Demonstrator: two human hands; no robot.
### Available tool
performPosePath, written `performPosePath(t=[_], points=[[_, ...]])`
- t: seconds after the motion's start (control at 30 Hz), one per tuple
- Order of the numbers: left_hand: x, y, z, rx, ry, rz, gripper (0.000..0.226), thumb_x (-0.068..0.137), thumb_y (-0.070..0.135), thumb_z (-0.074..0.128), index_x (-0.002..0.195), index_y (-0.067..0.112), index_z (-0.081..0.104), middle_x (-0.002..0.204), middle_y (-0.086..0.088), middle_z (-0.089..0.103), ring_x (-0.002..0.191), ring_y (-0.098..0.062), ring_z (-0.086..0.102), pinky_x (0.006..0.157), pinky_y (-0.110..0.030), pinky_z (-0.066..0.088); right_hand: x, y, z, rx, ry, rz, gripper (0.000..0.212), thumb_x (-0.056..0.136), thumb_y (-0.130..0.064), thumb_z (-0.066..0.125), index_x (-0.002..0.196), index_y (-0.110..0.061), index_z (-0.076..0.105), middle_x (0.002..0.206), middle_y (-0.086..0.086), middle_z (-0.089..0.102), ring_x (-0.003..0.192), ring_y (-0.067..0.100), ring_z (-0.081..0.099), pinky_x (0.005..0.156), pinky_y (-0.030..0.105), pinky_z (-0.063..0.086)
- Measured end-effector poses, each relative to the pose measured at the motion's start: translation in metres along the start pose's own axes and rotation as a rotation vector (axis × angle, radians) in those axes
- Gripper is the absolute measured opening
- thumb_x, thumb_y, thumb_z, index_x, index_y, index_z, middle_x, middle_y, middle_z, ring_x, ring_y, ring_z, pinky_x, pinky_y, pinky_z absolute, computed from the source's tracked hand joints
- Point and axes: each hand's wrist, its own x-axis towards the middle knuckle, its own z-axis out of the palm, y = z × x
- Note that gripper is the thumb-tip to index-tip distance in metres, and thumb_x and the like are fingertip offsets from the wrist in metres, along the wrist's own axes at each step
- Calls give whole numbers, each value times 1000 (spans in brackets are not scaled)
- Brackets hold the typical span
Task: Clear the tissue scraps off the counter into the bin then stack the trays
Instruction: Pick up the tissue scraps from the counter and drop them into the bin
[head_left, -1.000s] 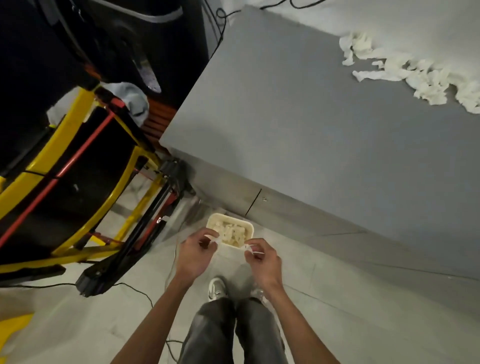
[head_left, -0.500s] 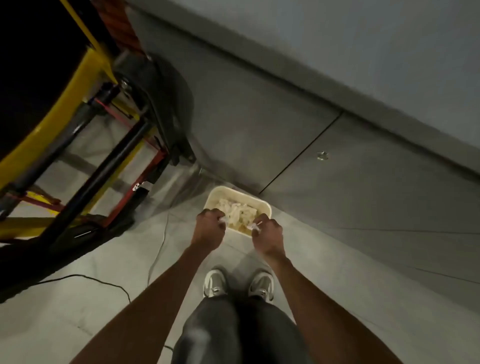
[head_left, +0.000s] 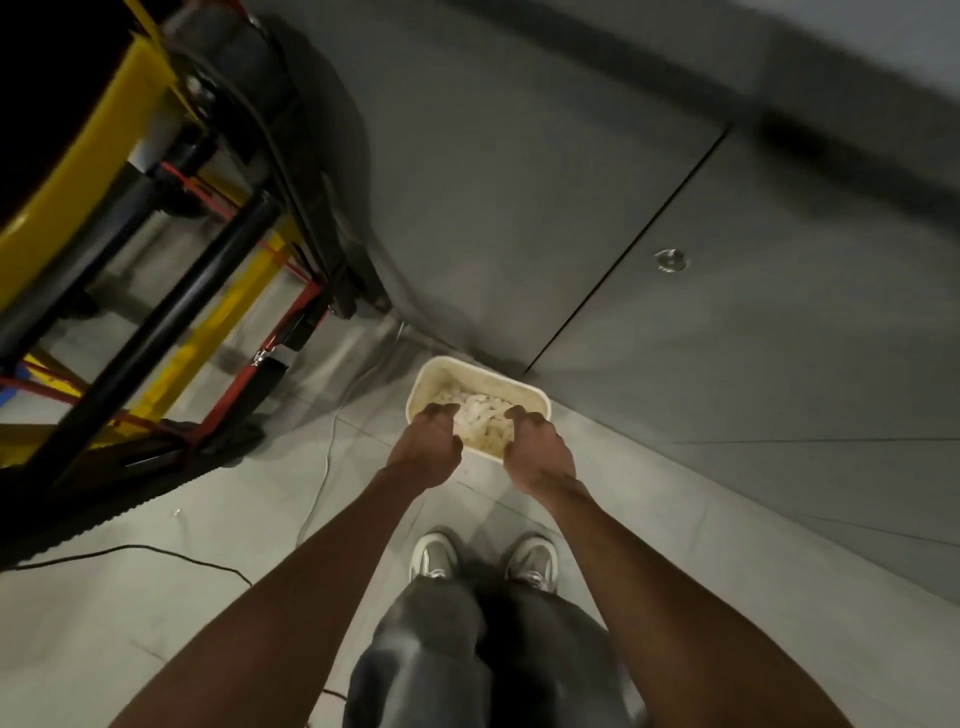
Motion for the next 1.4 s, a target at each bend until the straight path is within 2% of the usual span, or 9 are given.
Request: performPosePath(t=[0.2,0.33,0.43,0.57,0.77,0.87,1.0,1.17,1.4], points=[[-85,50,-100,-6,139,38,50,100,19,60,149,18,48,140,-10,60,127,-30,59,105,-44,52,-86,-43,-98,93,180,-74,41,98,-25,61,138,-27,52,130,8,63,111,35,67,88,45,59],[-157,87,-175,-8,260,130,42,98,26,59,138,29,49,121,-5,69,107,-29,69,87,-46,61,-164,-76,-180,202,270,-136,36,99,-25,62,134,-27,54,133,4,61,112,32,65,88,43,59],[-209,119,-229,-69,384,217,38,96,20,63,132,30,58,123,-2,69,108,-23,67,90,-40,59,-221,-96,-240,269,346,-180,36,98,-27,62,133,-33,55,131,-1,63,113,25,64,88,41,58],[-263,162,-285,-133,447,334,34,97,15,64,129,27,63,121,5,69,111,-15,65,94,-36,57,-285,-109,-310,347,430,-202,35,100,-27,61,134,-35,55,133,-8,62,117,18,61,93,39,56],[-300,227,-332,-214,479,381,31,100,19,63,131,20,65,127,5,70,113,-8,66,98,-31,57,-335,-92,-388,432,582,-187,28,104,-28,59,132,-32,59,126,-7,65,96,13,67,88,28,52],[-301,264,-348,-280,474,413,32,99,17,66,131,17,66,126,5,71,112,-6,66,99,-32,58,-338,-71,-416,464,659,-178,26,103,-26,61,128,-32,62,126,-10,65,111,13,65,99,31,52],[-286,316,-365,-316,456,452,30,100,17,64,130,18,67,121,6,73,110,-5,67,99,-31,57,-327,-35,-455,494,720,-120,28,101,-25,65,122,-43,59,121,-11,66,89,16,68,90,34,55],[-230,384,-377,-312,452,467,24,98,17,65,121,22,70,108,12,74,99,-2,70,90,-32,59,-281,20,-507,480,770,-73,29,99,-27,64,120,-46,58,123,-8,68,109,19,69,93,37,56],[-158,465,-388,-321,499,439,17,98,16,68,112,25,72,97,14,76,90,15,66,78,-9,54,-158,88,-601,444,700,-48,34,96,-27,65,127,-37,55,124,1,69,108,31,69,91,45,58]])
